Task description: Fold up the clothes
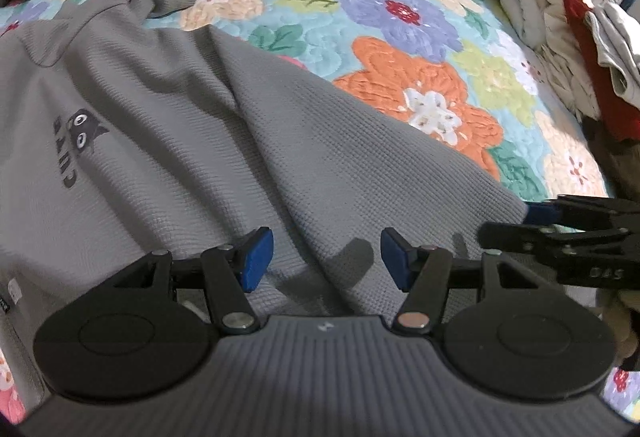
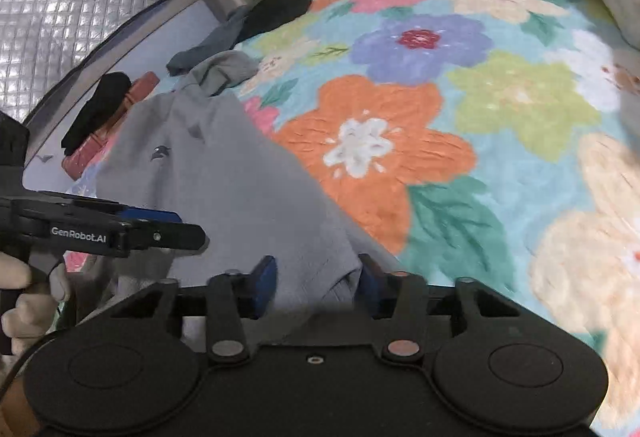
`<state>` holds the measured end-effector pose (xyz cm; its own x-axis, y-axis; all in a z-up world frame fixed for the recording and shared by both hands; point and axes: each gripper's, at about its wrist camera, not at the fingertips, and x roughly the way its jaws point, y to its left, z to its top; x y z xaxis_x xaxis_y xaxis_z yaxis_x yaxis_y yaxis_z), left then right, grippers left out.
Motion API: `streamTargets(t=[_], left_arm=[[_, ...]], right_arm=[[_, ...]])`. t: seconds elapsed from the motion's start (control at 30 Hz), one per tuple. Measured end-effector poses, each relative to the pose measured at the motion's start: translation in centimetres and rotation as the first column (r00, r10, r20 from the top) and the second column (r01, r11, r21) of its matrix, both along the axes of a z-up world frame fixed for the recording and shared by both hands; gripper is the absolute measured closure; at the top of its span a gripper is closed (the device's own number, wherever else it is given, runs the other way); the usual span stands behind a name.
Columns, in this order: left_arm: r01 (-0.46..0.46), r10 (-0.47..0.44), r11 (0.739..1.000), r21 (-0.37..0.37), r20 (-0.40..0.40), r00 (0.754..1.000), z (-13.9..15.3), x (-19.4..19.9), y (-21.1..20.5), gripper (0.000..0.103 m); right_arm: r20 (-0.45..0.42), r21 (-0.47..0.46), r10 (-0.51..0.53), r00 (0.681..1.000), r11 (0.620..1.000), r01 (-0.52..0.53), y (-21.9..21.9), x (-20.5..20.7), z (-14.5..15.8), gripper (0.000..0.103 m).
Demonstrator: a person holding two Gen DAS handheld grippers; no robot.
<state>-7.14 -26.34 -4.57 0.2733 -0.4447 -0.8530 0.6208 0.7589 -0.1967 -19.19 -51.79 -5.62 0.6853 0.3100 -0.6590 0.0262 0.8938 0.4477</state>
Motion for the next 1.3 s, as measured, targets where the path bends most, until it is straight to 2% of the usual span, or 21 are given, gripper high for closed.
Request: streamTargets(t=[0.03, 0.13, 0.2, 0.27, 0.37, 0.5, 0.67, 0.77, 0.87, 0.93, 1.07, 1.13, 1.17, 1.2, 1.23, 1.27, 1.3], left_arm=[[-0.004, 0.004, 1.000, 0.001, 0.001, 1.000, 0.0, 0.1, 0.2, 0.044], [-0.026, 0.026, 1.000, -0.004, -0.003, 1.000, 0.2, 0.3, 0.6, 0.044], [-0.051, 0.051, 0.999, -0.014, 0.002, 0.999, 0.5, 0.6, 0.7, 0.044], [-0.071, 0.071, 0.997, -0.018, 0.015, 0.997, 0.8, 0.8, 0.8, 0.043], [-0.095, 0.096, 0.995, -0.030, 0.024, 0.995, 1.5, 1.3, 1.2, 0.043], [-0.115, 0.117, 0.993, -0.034, 0.067, 0.991, 2.6, 2.2, 1.8, 0.040], [-0.136, 0.136, 0.991, -0.009, 0.110, 0.985, 3.0, 4.2, 2.1, 0.038], [-0.154, 0.152, 0.988, 0.002, 0.145, 0.978, 3.7, 6.0, 2.7, 0.038], [-0.186, 0.183, 0.983, 0.002, 0.180, 0.966, 4.7, 7.9, 3.9, 0.038], [-0.210, 0.202, 0.978, 0.014, 0.203, 0.958, 5.0, 8.9, 4.8, 0.037], [-0.265, 0.246, 0.963, 0.051, 0.237, 0.940, 4.9, 11.1, 7.2, 0.037], [-0.293, 0.266, 0.954, 0.071, 0.255, 0.929, 4.8, 12.1, 8.8, 0.037], [-0.308, 0.278, 0.948, 0.081, 0.266, 0.923, 4.7, 12.5, 9.6, 0.037], [-0.320, 0.288, 0.944, 0.079, 0.269, 0.919, 4.7, 13.0, 10.6, 0.037], [-0.326, 0.301, 0.943, 0.058, 0.262, 0.917, 4.7, 13.3, 11.6, 0.037], [-0.332, 0.318, 0.943, 0.018, 0.243, 0.916, 4.6, 13.4, 12.7, 0.037], [-0.339, 0.336, 0.941, -0.027, 0.220, 0.916, 4.5, 13.5, 13.8, 0.037]], right_arm=[[0.013, -0.002, 0.018, 1.000, 1.000, -0.018, 0.3, 0.5, 0.1, 0.073], [0.076, -0.024, 0.122, 0.990, 0.992, -0.120, 1.9, 1.3, 1.4, 0.075], [0.090, -0.084, 0.166, 0.982, 0.984, -0.158, 2.8, 1.9, 1.7, 0.097], [0.092, -0.176, 0.188, 0.978, 0.970, -0.169, 3.4, 2.4, 2.0, 0.099], [0.090, -0.394, 0.200, 0.976, 0.907, -0.150, 2.9, 3.6, 3.6, 0.100], [0.118, -0.577, 0.179, 0.977, 0.813, -0.080, -1.0, 6.3, 7.6, 0.100], [0.110, -0.719, 0.154, 0.982, 0.695, -0.029, -6.2, 12.0, 11.5, 0.100], [0.096, -0.747, 0.100, 0.990, 0.664, 0.006, -9.3, 16.0, 12.8, 0.100], [0.097, -0.748, 0.024, 0.995, 0.662, 0.057, -11.9, 19.0, 12.6, 0.100], [0.077, -0.738, -0.021, 0.997, 0.671, 0.071, -13.2, 20.9, 11.2, 0.100], [-0.037, -0.697, -0.080, 0.996, 0.716, 0.032, -14.7, 24.7, 5.7, 0.100], [-0.064, -0.682, -0.089, 0.994, 0.731, 0.022, -14.8, 25.5, 3.6, 0.098], [-0.067, -0.672, -0.083, 0.994, 0.740, 0.017, -14.7, 25.7, 3.0, 0.089], [-0.062, -0.659, -0.068, 0.996, 0.752, 0.010, -14.6, 25.7, 2.7, 0.085], [-0.057, -0.645, -0.053, 0.997, 0.764, 0.004, -14.5, 25.6, 2.5, 0.071], [-0.047, -0.632, -0.044, 0.998, 0.775, 0.004, -14.4, 25.5, 2.4, 0.063], [-0.022, -0.624, -0.054, 0.998, 0.781, 0.029, -14.1, 25.2, 2.9, 0.063]])
